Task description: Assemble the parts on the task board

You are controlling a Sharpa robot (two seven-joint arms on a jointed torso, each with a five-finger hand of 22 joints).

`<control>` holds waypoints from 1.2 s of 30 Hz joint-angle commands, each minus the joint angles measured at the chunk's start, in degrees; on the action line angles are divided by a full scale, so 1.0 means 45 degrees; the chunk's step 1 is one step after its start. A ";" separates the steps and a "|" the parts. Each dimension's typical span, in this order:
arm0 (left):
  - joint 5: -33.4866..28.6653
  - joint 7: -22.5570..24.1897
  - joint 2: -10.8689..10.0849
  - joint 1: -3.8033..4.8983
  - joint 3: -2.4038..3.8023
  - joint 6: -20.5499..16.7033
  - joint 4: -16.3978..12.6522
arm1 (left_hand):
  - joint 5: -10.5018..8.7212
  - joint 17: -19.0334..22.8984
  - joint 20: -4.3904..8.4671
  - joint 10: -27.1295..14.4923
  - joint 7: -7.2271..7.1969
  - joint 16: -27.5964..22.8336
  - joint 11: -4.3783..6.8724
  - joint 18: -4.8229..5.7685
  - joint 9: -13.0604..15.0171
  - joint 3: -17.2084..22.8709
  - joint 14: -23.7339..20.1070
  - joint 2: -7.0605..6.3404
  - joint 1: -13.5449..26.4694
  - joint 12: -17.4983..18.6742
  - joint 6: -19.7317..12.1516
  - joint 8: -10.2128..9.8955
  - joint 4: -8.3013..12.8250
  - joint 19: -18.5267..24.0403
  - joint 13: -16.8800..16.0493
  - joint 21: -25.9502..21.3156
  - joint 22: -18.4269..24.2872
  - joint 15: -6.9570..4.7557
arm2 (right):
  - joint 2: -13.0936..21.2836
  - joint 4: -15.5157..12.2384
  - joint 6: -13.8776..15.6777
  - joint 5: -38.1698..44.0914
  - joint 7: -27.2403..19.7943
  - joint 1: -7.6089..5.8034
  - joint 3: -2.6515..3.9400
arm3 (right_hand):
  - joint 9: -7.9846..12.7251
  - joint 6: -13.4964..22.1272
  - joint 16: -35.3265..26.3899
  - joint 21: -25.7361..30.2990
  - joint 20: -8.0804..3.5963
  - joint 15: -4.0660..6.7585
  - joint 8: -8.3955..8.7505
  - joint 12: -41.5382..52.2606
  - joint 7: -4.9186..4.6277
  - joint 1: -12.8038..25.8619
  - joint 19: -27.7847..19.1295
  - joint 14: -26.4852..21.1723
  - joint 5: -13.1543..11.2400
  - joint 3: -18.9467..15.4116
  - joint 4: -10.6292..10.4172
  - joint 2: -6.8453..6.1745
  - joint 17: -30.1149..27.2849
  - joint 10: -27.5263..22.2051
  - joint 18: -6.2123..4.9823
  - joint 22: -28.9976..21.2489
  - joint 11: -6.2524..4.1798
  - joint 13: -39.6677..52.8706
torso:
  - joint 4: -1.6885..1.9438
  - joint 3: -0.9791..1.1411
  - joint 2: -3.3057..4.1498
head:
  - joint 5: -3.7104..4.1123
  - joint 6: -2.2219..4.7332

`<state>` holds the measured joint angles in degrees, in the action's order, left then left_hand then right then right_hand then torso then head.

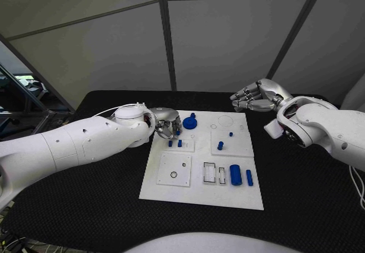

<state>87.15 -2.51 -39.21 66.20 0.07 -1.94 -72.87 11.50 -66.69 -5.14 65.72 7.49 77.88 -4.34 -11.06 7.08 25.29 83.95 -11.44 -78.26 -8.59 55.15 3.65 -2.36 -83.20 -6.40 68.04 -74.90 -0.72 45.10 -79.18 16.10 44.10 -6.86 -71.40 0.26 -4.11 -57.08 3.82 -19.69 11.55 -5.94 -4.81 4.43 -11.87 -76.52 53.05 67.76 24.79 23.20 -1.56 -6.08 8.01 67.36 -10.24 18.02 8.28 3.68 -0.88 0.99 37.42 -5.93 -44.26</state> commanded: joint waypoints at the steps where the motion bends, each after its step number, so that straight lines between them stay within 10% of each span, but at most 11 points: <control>1: 0.0105 -0.0143 -0.0025 0.0005 -0.0008 -0.0037 0.0034 | -0.0043 0.0036 -0.0040 -0.0163 0.0045 0.0011 -0.0042 0.1455 -0.0106 -0.0108 0.0144 -0.0005 0.0157 0.0116 -0.0270 -0.0035 -0.0010 0.0042 -0.0017 -0.0088 -0.0469 0.0126 | -0.0009 0.0015 -0.0017 0.0043 -0.0064 -0.0025 0.0008 | 0.0007 -0.0109 -0.0027 0.0047 -0.0015 0.0054 -0.0043 0.0039 -0.0002 -0.0047 0.0117 0.0024 -0.0019 -0.0031 0.0084 0.0017 -0.0023 -0.0031 0.0006 -0.0020 -0.0053 -0.0016 | 0.0003 -0.0006 -0.0001 | 0.0005 0.0032; 15: 0.0105 -0.0118 -0.0262 0.0004 0.0188 -0.0811 0.0094 | -0.0037 0.0074 -0.0139 -0.0573 0.0103 0.0063 -0.0192 0.1372 -0.0406 -0.0307 0.0130 0.0046 0.0153 0.0398 -0.0771 0.0003 -0.0031 0.0166 0.0005 -0.0568 -0.0221 0.0242 | 0.0038 0.0097 0.0131 0.0806 0.0214 -0.0024 0.0007 | 0.0020 -0.0112 0.0056 -0.0016 -0.0053 0.0089 -0.0025 -0.0058 -0.0006 -0.0105 0.0269 0.0205 -0.0229 -0.0109 0.0234 -0.0088 -0.0036 -0.0243 -0.0007 0.0024 -0.0016 -0.0022 | 0.0002 -0.0011 -0.0004 | -0.0003 0.0091; 26: -0.0563 0.0134 -0.0811 0.0022 0.0713 -0.1716 -0.0041 | -0.0028 0.0077 -0.0150 -0.0304 0.0138 0.0123 -0.0130 0.1329 -0.0397 -0.0315 0.0136 0.0229 0.0106 0.0280 -0.0140 0.0307 -0.0066 0.0201 -0.0087 -0.0781 -0.0117 0.0205 | 0.0136 0.0361 -0.0334 0.3019 0.0752 -0.0022 0.0006 | -0.0015 -0.0601 0.1203 -0.1858 -0.0820 0.0900 -0.0177 0.0216 0.0384 -0.0545 0.1774 0.2720 -0.0921 -0.0624 0.0856 -0.0009 0.0701 0.0325 -0.0053 0.1222 -0.0442 0.0030 | 0.0016 -0.0010 -0.0010 | 0.0067 0.0207; 36: -0.6380 0.1021 -0.1951 0.0083 0.1007 -0.3370 -0.0515 | -0.0034 0.1794 -0.0008 0.0639 0.0166 -0.0848 0.0048 0.0505 -0.0208 0.0259 -0.0740 0.0637 -0.0514 -0.0458 0.1270 0.0992 0.0396 0.2075 -0.0417 -0.5610 0.2532 0.0076 | 0.0570 -0.0268 -0.1059 0.8596 0.1977 0.0210 -0.0010 | -0.0019 -0.1374 0.5109 -0.5362 -0.1498 0.1604 -0.0121 0.0165 0.0918 -0.0486 0.2366 0.4077 -0.1849 -0.0340 0.1055 0.0030 0.3662 0.1206 0.0007 0.3955 -0.1001 0.0081 | 0.0000 -0.0004 -0.0009 | 0.0772 0.0443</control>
<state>72.91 -0.89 -47.57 66.47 4.54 -12.54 -74.56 11.50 -59.23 -5.21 68.44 8.07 74.43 -4.11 -7.56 6.17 26.26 80.99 -8.50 -80.14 -10.39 60.52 8.05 -0.62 -74.59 -8.23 44.58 -64.49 -0.40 47.53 -79.73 13.63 69.46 -1.39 -70.61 0.27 -4.19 -62.94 25.49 -42.70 4.80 0.84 -5.62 5.43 -7.66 -78.94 63.91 84.14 16.77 21.26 3.25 -5.49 23.43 72.51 -10.25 34.81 3.76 3.98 -0.87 0.97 37.38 -3.41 -42.63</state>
